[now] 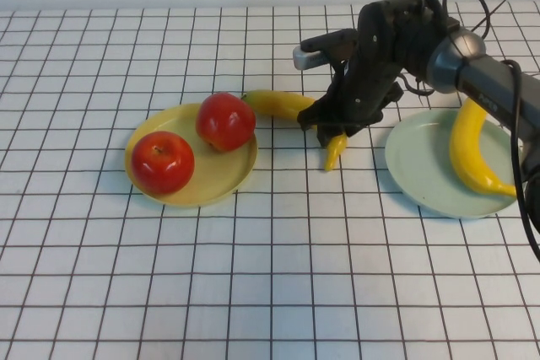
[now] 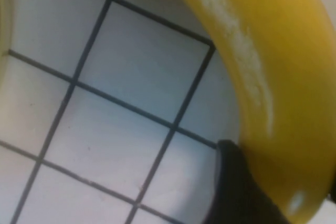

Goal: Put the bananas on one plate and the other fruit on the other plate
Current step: Put another type of fruit in the right plate

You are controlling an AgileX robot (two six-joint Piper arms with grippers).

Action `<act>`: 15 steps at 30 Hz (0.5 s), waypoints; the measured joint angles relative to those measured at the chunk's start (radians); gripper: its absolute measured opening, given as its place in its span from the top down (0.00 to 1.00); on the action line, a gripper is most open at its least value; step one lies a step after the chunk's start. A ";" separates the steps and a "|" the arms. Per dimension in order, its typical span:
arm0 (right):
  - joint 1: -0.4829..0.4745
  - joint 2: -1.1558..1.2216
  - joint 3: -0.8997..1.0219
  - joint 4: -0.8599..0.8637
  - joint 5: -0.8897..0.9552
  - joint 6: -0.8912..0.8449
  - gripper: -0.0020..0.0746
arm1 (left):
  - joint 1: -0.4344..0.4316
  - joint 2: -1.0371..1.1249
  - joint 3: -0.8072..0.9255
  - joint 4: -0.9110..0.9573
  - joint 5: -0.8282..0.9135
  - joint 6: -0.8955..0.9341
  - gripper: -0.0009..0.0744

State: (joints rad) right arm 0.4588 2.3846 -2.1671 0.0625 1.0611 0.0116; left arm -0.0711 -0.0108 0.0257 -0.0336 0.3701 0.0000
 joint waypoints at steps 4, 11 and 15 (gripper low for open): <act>-0.004 -0.026 -0.002 -0.004 0.048 0.009 0.56 | 0.000 0.000 0.000 0.000 0.000 0.000 0.99; -0.071 -0.146 0.000 -0.087 0.164 0.027 0.56 | 0.000 0.000 0.000 0.000 0.000 0.000 0.99; -0.127 -0.242 0.072 -0.089 0.167 0.035 0.56 | 0.000 0.000 0.000 0.000 0.000 0.000 0.99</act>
State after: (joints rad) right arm 0.3317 2.1429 -2.0955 -0.0260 1.2286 0.0461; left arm -0.0711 -0.0108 0.0257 -0.0336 0.3701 0.0000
